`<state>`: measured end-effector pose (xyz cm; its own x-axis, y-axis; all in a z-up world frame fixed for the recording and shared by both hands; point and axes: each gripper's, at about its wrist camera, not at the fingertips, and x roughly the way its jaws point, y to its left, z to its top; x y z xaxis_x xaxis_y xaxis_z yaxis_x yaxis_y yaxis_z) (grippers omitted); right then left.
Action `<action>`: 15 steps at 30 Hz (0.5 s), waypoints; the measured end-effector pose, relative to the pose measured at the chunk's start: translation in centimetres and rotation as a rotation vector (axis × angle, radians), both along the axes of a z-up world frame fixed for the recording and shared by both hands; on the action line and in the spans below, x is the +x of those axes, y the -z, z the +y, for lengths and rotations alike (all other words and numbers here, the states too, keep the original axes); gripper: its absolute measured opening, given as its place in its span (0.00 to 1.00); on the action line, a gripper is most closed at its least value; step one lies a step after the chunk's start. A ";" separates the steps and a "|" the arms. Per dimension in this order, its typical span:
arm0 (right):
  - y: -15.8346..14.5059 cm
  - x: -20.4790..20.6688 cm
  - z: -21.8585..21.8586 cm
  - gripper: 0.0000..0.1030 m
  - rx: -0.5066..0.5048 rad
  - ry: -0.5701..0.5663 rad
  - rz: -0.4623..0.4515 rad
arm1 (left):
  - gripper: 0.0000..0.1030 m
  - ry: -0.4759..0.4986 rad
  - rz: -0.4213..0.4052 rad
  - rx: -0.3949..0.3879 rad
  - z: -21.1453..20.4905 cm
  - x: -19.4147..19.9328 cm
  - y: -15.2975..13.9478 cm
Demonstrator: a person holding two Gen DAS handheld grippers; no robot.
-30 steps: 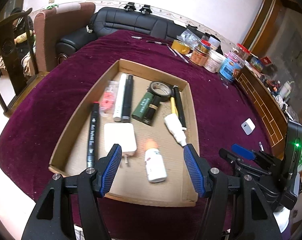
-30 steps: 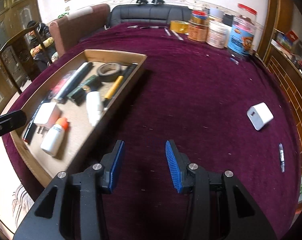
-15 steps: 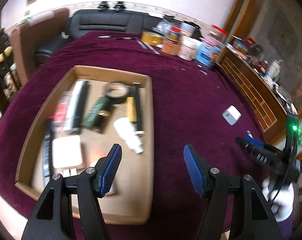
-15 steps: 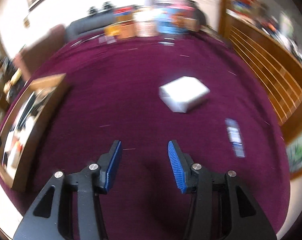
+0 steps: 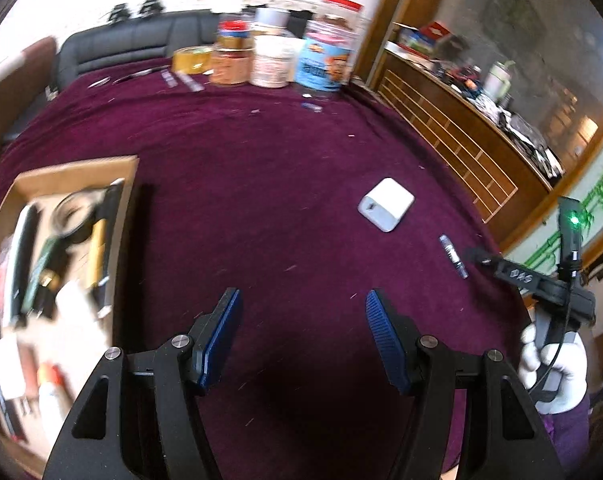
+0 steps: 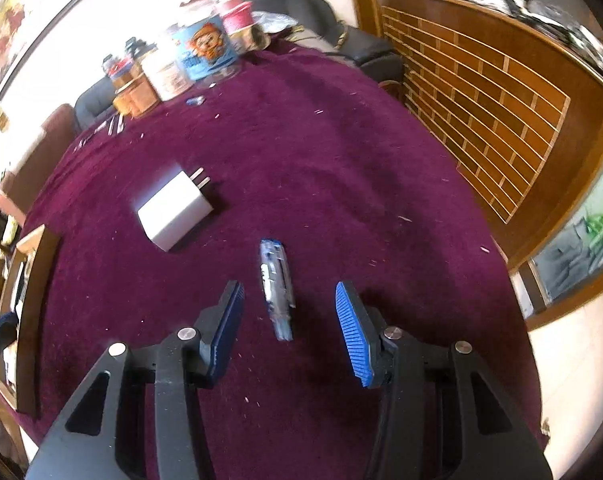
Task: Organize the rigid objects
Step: 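Grasp the white square charger with the left tool while the right tool grasps the clear pen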
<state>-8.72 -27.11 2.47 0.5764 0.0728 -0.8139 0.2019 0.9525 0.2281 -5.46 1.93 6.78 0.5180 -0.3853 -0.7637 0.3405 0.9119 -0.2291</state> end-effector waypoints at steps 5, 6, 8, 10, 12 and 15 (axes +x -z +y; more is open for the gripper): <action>1.4 1.8 1.1 0.45 -0.090 -0.023 0.015 | 0.56 0.088 -0.043 0.033 -4.9 2.5 -0.1; 1.4 1.9 1.2 0.38 -0.101 -0.027 0.015 | 0.56 0.110 -0.048 0.043 -5.9 3.0 0.0; 1.5 1.8 1.2 0.16 -0.103 -0.030 0.009 | 0.56 0.158 -0.063 0.071 -8.2 4.2 0.4; 1.5 1.5 0.6 0.15 -0.073 -0.023 -0.003 | 0.56 0.193 -0.069 0.095 -10.1 5.2 0.9; 1.7 1.4 -0.2 0.14 -0.020 -0.017 -0.015 | 0.56 0.237 -0.066 0.119 -11.9 6.3 1.8; 1.7 1.4 -0.6 0.15 0.015 -0.017 -0.025 | 0.56 0.276 -0.073 0.164 -13.6 7.6 2.9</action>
<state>-7.37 -27.72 0.75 0.5948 0.0949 -0.7982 0.1801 0.9520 0.2474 2.09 -11.65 3.87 0.4668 -0.3939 -0.7918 0.5900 0.8056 -0.0529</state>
